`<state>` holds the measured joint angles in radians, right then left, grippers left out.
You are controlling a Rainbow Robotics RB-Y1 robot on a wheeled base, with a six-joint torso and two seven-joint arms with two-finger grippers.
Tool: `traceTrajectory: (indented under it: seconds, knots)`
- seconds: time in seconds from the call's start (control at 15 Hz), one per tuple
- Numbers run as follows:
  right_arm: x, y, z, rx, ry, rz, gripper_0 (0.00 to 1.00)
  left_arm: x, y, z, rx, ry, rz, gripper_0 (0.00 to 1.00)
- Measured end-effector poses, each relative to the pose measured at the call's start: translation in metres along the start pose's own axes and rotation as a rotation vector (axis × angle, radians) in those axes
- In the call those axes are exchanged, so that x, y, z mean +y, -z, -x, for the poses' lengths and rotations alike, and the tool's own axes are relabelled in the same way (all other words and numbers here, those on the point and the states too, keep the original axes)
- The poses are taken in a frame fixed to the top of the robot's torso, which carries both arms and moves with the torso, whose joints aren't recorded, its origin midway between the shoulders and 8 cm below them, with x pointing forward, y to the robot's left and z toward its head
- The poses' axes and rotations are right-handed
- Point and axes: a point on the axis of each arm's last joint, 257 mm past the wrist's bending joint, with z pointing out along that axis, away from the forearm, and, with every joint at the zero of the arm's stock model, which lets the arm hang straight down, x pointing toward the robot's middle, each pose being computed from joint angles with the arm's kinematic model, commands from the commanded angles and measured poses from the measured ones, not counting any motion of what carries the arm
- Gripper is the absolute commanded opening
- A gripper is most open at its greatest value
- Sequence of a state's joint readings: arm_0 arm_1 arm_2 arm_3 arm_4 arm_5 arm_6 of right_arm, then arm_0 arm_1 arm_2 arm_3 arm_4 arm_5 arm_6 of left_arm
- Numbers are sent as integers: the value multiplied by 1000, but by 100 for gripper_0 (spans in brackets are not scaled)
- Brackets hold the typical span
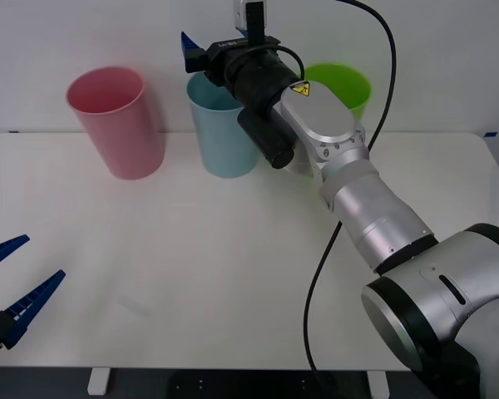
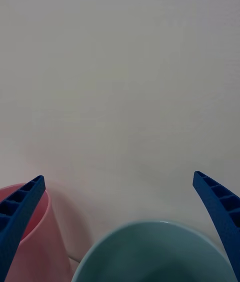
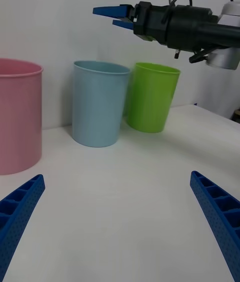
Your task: Grasp the object on the table and drop it into the matching bin: aluminum can to the light blue bin, PET bottle to the pink bin.
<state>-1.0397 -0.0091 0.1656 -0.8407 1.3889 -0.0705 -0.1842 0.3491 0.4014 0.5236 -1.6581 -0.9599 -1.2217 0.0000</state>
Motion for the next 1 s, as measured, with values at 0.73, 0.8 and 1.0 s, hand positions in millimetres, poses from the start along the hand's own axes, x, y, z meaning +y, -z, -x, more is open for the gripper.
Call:
traceTrajectory:
  seconds: [0.73, 0.8, 1.0]
  knots:
    - [-1, 66, -12, -40, 48, 117, 100, 0, 0, 0, 0, 0, 0, 100]
    - [-1, 74, -12, -41, 56, 136, 100, 0, 0, 0, 0, 0, 0, 100]
    - [-12, 106, -21, -36, 77, 157, 100, 0, 0, 0, 0, 0, 0, 100]
